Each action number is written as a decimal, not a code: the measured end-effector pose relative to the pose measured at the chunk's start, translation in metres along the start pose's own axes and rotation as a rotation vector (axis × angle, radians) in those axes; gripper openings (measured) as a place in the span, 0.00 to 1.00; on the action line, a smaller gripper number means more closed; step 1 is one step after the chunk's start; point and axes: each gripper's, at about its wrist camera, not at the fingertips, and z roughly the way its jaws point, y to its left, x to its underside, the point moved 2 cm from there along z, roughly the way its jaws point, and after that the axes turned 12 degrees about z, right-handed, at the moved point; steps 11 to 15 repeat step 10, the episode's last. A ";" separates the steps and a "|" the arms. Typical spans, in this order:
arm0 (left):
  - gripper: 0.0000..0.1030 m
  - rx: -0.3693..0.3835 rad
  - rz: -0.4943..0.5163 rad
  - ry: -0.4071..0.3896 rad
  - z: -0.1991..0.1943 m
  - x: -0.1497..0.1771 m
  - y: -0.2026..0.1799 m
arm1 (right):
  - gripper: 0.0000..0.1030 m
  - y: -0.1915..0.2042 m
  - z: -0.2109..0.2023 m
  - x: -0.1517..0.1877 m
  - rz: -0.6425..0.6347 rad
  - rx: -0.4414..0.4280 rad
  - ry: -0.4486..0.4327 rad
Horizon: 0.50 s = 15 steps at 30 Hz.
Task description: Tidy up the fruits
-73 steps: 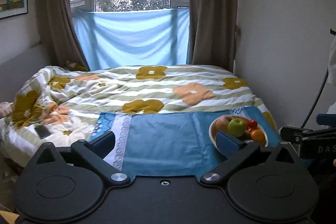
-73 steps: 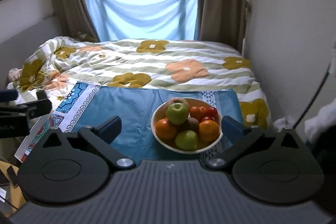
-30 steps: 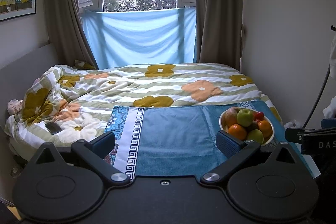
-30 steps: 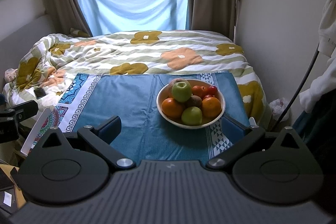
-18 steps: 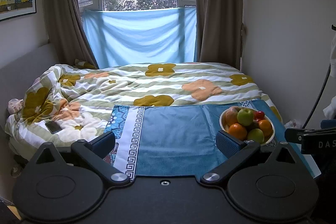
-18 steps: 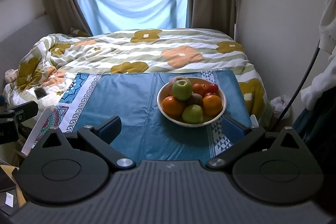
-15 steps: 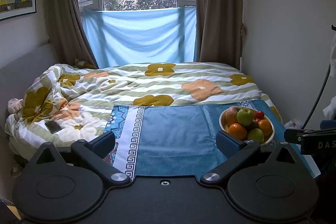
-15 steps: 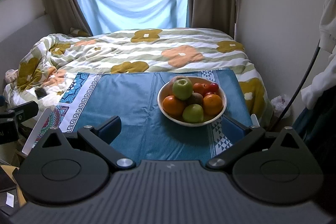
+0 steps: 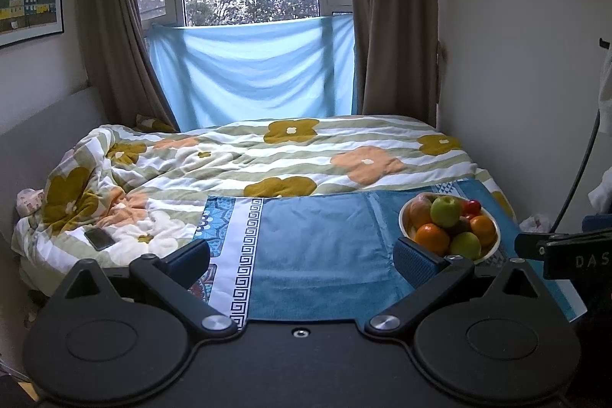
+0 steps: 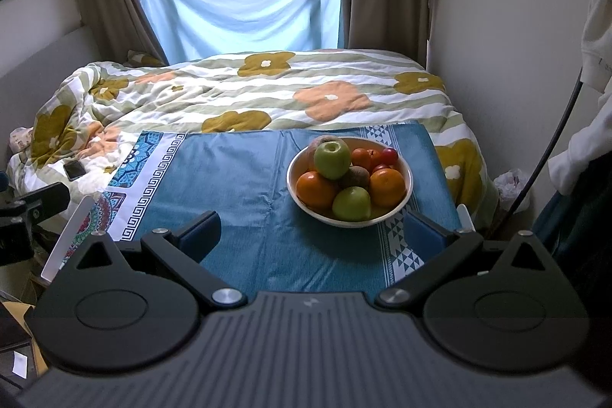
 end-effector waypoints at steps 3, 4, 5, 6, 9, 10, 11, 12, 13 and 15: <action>1.00 0.003 0.005 -0.002 0.000 0.000 -0.001 | 1.00 0.000 0.000 0.000 0.001 0.000 0.000; 1.00 0.006 0.006 -0.002 0.000 -0.001 -0.001 | 1.00 0.000 0.000 0.000 0.001 0.000 0.001; 1.00 0.008 0.004 -0.001 0.000 0.000 -0.001 | 1.00 0.000 0.000 0.000 0.001 0.000 0.000; 1.00 0.009 0.002 -0.002 0.000 0.000 0.000 | 1.00 0.000 0.000 0.000 0.002 0.000 0.001; 1.00 0.006 -0.005 0.001 0.002 0.000 0.002 | 1.00 -0.001 0.001 0.000 0.004 0.000 0.004; 1.00 0.004 -0.008 0.004 0.002 0.000 0.002 | 1.00 -0.001 0.001 0.000 0.003 -0.001 0.004; 1.00 0.004 -0.008 0.004 0.002 0.000 0.002 | 1.00 -0.001 0.001 0.000 0.003 -0.001 0.004; 1.00 0.004 -0.008 0.004 0.002 0.000 0.002 | 1.00 -0.001 0.001 0.000 0.003 -0.001 0.004; 1.00 0.004 -0.008 0.004 0.002 0.000 0.002 | 1.00 -0.001 0.001 0.000 0.003 -0.001 0.004; 1.00 0.004 -0.008 0.004 0.002 0.000 0.002 | 1.00 -0.001 0.001 0.000 0.003 -0.001 0.004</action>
